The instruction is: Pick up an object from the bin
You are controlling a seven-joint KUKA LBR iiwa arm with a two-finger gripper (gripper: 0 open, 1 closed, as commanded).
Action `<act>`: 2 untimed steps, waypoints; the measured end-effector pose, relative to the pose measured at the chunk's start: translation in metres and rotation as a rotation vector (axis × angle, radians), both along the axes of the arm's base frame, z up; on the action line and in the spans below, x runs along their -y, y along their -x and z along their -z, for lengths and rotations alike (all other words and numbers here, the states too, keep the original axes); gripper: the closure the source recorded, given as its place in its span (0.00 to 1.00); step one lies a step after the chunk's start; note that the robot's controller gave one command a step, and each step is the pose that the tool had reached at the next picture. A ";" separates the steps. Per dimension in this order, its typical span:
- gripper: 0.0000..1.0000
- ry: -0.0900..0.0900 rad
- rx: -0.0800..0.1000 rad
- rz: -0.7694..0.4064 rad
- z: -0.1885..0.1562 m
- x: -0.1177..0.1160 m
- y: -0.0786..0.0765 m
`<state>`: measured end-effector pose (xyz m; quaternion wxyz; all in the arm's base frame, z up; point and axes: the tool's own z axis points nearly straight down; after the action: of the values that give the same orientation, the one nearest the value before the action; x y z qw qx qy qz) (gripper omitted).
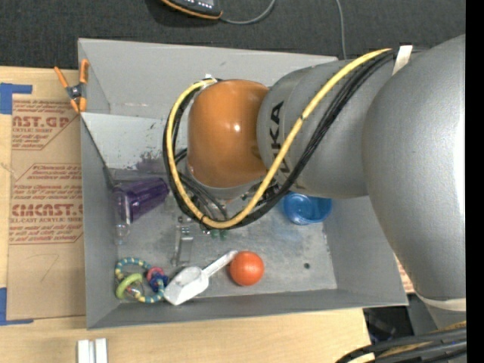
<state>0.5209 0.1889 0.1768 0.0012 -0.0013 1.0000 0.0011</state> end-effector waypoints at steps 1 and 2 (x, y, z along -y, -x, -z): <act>0.00 0.002 -0.004 -0.091 0.106 -0.024 -0.016; 0.00 -0.002 0.008 -0.047 0.054 0.012 0.030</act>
Offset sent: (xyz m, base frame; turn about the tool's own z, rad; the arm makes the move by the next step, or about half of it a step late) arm -0.0297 -0.0117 -0.0558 -0.0479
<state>0.4907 0.1768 0.1227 0.0052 -0.0248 0.9997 0.0022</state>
